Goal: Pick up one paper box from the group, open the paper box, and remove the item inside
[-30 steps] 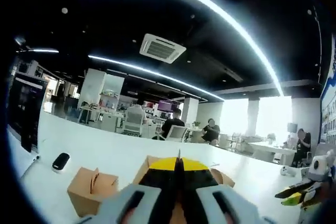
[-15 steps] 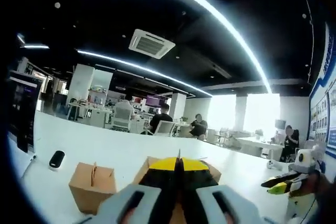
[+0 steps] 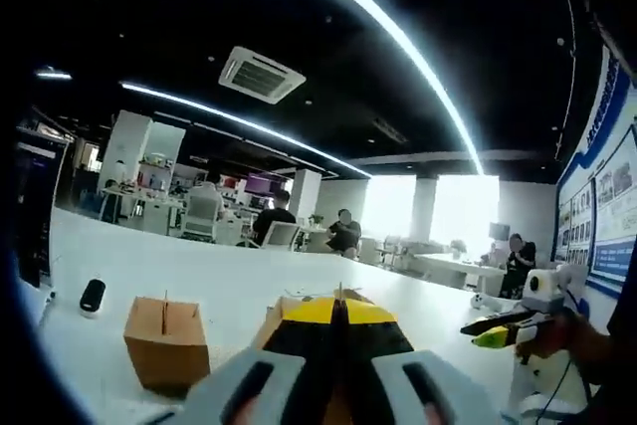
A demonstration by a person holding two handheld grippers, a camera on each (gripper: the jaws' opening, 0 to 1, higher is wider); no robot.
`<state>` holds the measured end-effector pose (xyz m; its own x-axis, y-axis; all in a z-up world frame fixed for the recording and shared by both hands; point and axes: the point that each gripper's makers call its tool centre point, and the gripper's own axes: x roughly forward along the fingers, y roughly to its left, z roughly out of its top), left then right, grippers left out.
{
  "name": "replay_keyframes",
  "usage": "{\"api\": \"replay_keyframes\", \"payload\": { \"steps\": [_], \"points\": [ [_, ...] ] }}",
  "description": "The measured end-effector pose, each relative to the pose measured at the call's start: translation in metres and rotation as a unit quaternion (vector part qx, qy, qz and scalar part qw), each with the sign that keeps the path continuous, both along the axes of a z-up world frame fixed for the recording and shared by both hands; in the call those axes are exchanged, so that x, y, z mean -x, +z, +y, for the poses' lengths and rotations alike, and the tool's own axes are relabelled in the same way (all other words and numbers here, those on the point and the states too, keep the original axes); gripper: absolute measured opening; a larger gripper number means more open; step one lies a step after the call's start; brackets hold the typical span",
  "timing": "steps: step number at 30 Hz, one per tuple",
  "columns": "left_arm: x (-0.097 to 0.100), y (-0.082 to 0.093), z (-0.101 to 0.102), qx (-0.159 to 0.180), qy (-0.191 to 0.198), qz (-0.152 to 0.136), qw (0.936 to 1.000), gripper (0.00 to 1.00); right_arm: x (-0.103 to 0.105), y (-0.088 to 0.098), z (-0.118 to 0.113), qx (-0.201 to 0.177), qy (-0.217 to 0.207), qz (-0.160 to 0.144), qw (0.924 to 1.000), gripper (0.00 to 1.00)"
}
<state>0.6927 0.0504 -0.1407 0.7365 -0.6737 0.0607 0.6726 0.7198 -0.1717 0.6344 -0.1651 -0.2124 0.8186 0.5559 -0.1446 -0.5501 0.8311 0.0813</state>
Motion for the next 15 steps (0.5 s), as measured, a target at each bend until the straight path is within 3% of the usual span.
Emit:
{"api": "replay_keyframes", "payload": {
  "steps": [4,9,15],
  "points": [
    [0.007,-0.003,-0.003,-0.009,-0.011,0.005,0.9999,0.04,0.002,0.003,0.004,0.001,0.0,0.005,1.0,0.27],
    [0.017,0.001,-0.008,0.005,-0.044,-0.004,0.999,0.04,0.003,0.009,0.009,0.011,0.006,-0.006,0.9999,0.27],
    [0.037,-0.009,-0.016,-0.006,-0.08,-0.01,0.9967,0.04,0.009,0.003,0.016,0.014,0.015,0.004,0.9998,0.27]
  ]
}}
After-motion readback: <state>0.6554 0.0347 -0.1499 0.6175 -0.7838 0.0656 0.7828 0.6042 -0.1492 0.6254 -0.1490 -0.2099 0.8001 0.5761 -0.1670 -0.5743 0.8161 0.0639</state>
